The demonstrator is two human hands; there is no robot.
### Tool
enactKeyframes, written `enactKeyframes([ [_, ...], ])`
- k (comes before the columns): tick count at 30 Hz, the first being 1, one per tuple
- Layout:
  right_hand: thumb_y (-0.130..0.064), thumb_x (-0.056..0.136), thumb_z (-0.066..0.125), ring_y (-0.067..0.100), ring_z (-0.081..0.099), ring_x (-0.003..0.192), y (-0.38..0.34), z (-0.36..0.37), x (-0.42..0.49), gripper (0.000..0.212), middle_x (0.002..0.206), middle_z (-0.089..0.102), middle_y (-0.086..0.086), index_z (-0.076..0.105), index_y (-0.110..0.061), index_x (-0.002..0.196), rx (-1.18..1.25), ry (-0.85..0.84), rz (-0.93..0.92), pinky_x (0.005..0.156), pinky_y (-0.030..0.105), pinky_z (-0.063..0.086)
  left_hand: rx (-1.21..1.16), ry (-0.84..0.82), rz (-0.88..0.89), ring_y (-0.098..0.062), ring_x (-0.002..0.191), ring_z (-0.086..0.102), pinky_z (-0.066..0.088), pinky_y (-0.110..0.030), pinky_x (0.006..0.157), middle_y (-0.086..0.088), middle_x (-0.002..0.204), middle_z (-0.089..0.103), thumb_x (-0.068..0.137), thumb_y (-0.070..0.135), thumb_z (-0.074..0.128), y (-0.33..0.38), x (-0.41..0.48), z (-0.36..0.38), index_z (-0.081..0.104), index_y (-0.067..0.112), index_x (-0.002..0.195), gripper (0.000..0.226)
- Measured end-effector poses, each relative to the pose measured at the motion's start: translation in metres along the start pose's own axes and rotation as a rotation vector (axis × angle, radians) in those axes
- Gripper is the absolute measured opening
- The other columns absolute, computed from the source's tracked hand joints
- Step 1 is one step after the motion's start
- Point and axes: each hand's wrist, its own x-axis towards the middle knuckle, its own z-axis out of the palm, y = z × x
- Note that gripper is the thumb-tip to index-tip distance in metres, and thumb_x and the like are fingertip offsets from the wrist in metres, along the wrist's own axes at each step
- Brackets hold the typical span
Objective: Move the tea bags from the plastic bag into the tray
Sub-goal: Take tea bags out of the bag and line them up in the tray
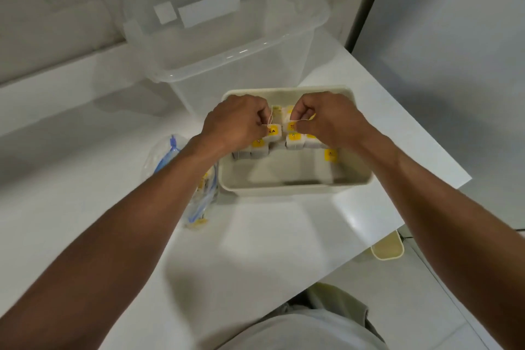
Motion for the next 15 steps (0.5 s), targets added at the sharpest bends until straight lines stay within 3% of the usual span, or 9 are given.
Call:
enactKeyframes([
  [5, -0.023, 0.078, 0.072, 0.011, 0.061, 0.078, 0.018, 0.008, 0.001, 0.017, 0.072, 0.063, -0.016, 0.059, -0.035, 0.074, -0.179, -0.255, 0.02, 0.07, 0.028, 0.048, 0.185, -0.151, 0.026, -0.013, 0.089, 0.061, 0.043, -0.028, 0.067, 0.017, 0.083, 0.065, 0.078, 0.039, 0.076, 0.005, 0.011, 0.015, 0.061, 0.034, 0.076, 0.016],
  [8, -0.022, 0.078, 0.073, 0.011, 0.064, 0.077, 0.025, 0.011, 0.006, 0.018, 0.076, 0.065, -0.013, 0.06, -0.034, 0.075, -0.169, -0.333, 0.017, 0.077, 0.033, 0.054, 0.104, -0.316, 0.022, -0.012, 0.081, 0.063, 0.048, -0.028, 0.069, 0.017, 0.074, 0.065, 0.075, 0.034, 0.081, 0.007, 0.016, 0.019, 0.064, 0.031, 0.073, 0.018],
  [15, -0.025, 0.089, 0.063, 0.02, 0.059, 0.109, 0.036, 0.024, 0.032, 0.02, 0.113, 0.066, -0.006, 0.065, -0.028, 0.109, -0.439, -0.245, -0.055, 0.083, 0.03, 0.044, 0.296, -0.084, -0.06, -0.019, 0.097, 0.062, 0.04, -0.028, 0.072, 0.01, 0.097, 0.07, 0.079, 0.04, 0.075, 0.005, 0.035, 0.034, 0.068, 0.037, 0.085, 0.009],
])
